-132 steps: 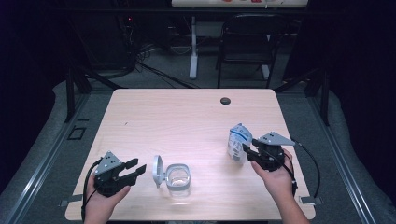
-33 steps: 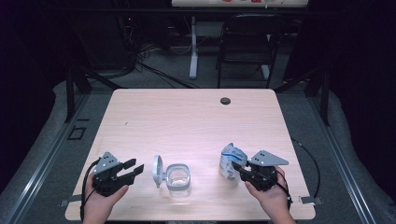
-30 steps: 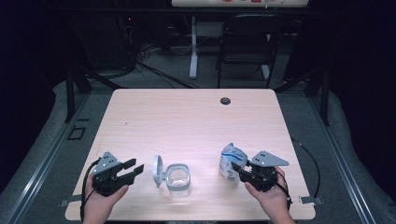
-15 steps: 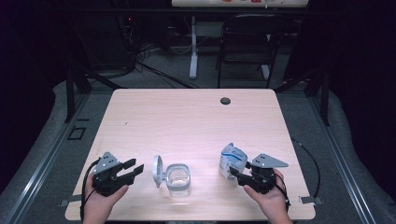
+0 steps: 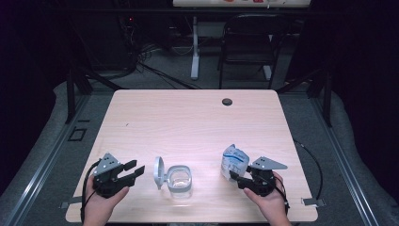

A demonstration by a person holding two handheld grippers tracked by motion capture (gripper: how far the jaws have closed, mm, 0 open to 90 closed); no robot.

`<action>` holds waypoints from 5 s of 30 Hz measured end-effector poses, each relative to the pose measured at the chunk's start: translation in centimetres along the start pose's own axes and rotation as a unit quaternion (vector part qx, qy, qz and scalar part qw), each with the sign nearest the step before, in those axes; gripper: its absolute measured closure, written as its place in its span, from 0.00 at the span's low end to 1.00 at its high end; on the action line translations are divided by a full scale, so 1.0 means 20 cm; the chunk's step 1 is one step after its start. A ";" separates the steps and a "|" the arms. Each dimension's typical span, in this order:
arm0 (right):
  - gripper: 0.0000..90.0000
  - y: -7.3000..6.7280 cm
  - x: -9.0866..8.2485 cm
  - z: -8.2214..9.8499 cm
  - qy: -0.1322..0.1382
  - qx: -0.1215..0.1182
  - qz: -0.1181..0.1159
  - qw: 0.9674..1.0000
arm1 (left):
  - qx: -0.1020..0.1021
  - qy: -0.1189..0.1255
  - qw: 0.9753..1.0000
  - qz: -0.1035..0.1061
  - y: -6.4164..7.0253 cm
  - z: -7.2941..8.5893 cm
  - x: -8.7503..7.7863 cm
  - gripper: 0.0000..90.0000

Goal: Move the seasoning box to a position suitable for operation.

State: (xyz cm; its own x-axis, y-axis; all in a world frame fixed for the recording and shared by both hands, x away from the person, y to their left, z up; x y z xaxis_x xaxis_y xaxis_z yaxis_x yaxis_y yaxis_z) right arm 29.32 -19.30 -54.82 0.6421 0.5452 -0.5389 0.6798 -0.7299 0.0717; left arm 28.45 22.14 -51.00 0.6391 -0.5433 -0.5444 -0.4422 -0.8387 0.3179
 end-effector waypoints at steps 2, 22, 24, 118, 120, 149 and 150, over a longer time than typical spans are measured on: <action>0.51 0.00 0.01 0.01 -0.005 0.003 -0.002 1.000 | 0.000 0.000 1.000 0.000 0.00 0.00 0.00 0.65; 0.47 0.02 0.06 0.05 -0.012 0.045 -0.024 0.999 | -0.001 0.000 1.000 -0.003 0.00 0.00 0.00 0.65; 0.46 0.02 0.06 0.05 -0.014 0.048 -0.028 0.998 | -0.001 -0.001 1.000 -0.003 0.00 0.00 0.00 0.65; 0.45 0.01 0.24 0.16 -0.061 0.067 -0.046 0.995 | -0.004 -0.001 1.000 -0.005 -0.02 0.00 0.00 0.64; 0.47 0.02 0.23 0.16 -0.060 0.065 -0.046 0.995 | -0.004 -0.001 1.000 -0.005 -0.02 0.00 0.00 0.64; 0.58 0.00 0.23 0.16 -0.046 0.022 -0.035 0.998 | -0.005 0.000 1.000 -0.004 -0.02 0.00 0.00 0.64; 0.58 0.00 0.23 0.16 -0.056 0.014 -0.029 0.998 | -0.005 0.000 1.000 -0.004 -0.02 0.00 0.00 0.64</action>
State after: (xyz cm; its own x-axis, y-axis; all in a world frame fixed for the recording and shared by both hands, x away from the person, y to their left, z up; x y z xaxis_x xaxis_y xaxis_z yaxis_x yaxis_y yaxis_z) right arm 31.07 -18.12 -59.90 0.5576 0.5378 -0.6323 0.7031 -0.7109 0.0153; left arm 28.63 22.55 -51.23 0.6434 -0.5361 -0.5465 -0.4300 -0.8437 0.3214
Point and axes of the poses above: each handheld gripper's, and its own axes: x roughly forward along the jaws, z roughly out of its underside, y roughly to its right, the point moved 3 cm from there along x, roughly forward along the jaws, and after that the axes turned 15 degrees about -x, right-handed, at the moved point
